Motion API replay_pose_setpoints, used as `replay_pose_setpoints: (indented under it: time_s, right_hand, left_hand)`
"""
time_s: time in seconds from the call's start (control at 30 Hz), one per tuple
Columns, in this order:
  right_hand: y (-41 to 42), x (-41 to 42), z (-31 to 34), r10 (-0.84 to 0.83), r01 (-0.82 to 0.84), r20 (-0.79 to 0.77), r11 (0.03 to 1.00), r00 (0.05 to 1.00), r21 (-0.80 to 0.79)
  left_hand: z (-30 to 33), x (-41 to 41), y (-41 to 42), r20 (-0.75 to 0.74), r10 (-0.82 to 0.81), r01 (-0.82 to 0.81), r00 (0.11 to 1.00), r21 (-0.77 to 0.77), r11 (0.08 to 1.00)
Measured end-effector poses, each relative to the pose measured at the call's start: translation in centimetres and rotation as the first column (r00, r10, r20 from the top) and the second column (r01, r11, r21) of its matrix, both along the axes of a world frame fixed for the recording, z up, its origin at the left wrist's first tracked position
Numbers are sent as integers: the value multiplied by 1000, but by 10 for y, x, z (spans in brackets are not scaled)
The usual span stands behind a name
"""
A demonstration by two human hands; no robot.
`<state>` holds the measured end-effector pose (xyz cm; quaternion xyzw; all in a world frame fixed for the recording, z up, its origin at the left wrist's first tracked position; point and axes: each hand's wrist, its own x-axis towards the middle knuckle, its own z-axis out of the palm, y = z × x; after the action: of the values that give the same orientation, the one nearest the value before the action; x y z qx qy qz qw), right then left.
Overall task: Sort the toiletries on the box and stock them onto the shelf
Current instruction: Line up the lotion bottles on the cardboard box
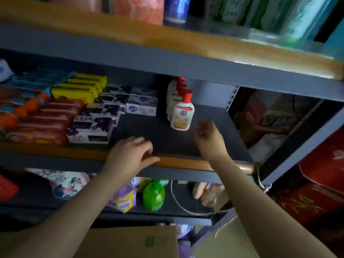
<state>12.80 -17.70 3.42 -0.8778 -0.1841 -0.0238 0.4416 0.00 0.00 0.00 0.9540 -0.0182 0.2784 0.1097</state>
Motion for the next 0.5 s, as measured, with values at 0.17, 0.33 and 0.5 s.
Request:
replay_pose_setpoints:
  time_s: [0.17, 0.33, 0.5]
  right_hand:
    - [20, 21, -3, 33, -25, -61, 992, 998, 123]
    - [32, 43, 0, 59, -53, -49, 993, 997, 102]
    - [33, 46, 1, 72, -75, 67, 996, 995, 42]
  left_hand:
    - [-6, -2, -2, 96, 27, -28, 995, 10, 1000]
    - [-12, -1, -3, 149, 80, -79, 986, -12, 997]
    - [-13, -5, -10, 122, 173, -172, 977, -22, 985]
